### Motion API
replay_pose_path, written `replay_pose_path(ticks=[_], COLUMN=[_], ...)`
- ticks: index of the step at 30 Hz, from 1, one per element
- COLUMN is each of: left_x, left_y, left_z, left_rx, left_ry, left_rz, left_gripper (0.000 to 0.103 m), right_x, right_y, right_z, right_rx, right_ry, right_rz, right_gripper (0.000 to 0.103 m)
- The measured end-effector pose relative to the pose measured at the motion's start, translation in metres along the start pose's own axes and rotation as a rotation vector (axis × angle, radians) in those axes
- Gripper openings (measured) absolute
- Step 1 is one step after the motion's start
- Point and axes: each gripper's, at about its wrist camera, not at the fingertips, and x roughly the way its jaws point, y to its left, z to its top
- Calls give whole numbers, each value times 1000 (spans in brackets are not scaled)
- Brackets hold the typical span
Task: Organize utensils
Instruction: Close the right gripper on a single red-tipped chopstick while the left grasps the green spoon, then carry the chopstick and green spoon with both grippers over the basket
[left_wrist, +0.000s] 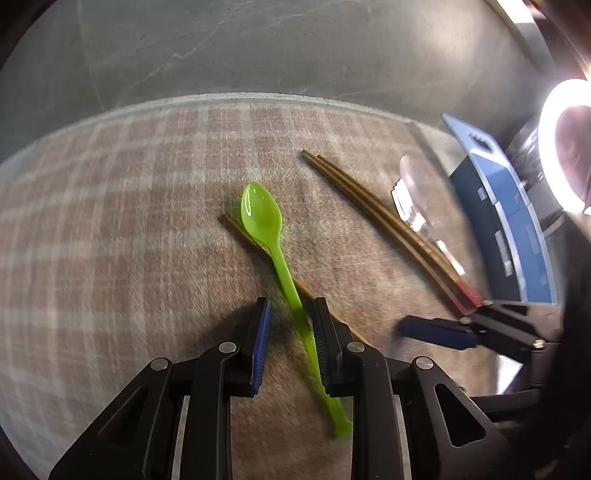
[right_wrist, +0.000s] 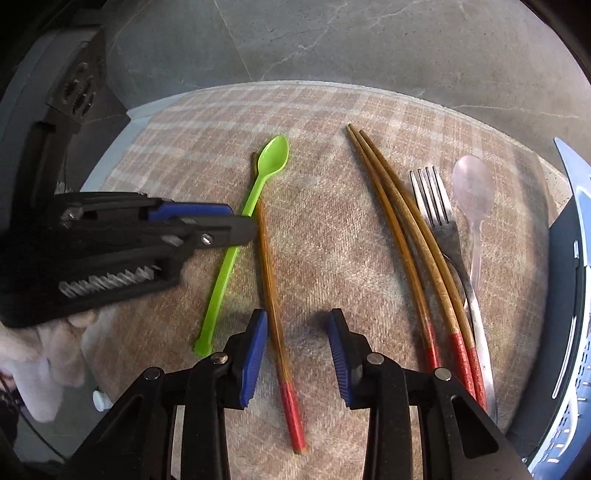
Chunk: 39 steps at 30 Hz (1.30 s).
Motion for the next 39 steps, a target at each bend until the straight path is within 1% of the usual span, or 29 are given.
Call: replay_pose_path(ticks=[1,2,5,8,10,13,14,15,17,19,22,25,30,34,36,39], left_x=[1,2,-3,-10,-13,-12,-12,-11,-13,-16,-26,-32,-51,-62,-57,-59], left_y=[0,2,15,23,27,31,32,30,31,39,55,64,70,64,61,54], left_z=[1,2,1,-6,-10,-7,-6,-5,-4,-8,-18,-27,-38,-33,-24,-22], left_rx=[2,-14,-73,-69,-76,-79,-86,-84,-87,-125,-163,-195,-197,-182,-179,-164], left_ry=[-4,-7,-16,-19,-12,10,9,3,-24,-40,-70,-74,-98,-115,-117,-119], left_rz=[16,14,13,38,32,25,21,20,27,-1,-18,-62,-100,-128,-140,-156], left_gripper=[15,11,7,7,7,7,7,7,6,6,6,6,6,6,6,6], right_x=[1,2,4,7,10,11,12,13,14,12,10,8,-1,-10,-14,-24], right_y=[0,0,-1,4,8,12,12,11,11,11,4,1,-1,-7,-10,-14], right_z=[1,3,9,14,17,18,19,19,19,17,13,9,7,7,5,1], right_rx=[4,10,16,-3,-22,-32,-22,-6,16,39,91,120,143,159,166,174], right_ry=[-2,-6,-12,-10,-9,-10,-6,-1,-5,-17,-34,-44,-69,-92,-99,-114], right_rz=[2,3,5,-8,-19,-31,-23,-11,-16,-22,-20,-17,-3,-7,-6,-3], right_gripper=[31,31,31,31,32,23,13,8,8,8,7,7,6,6,6,6])
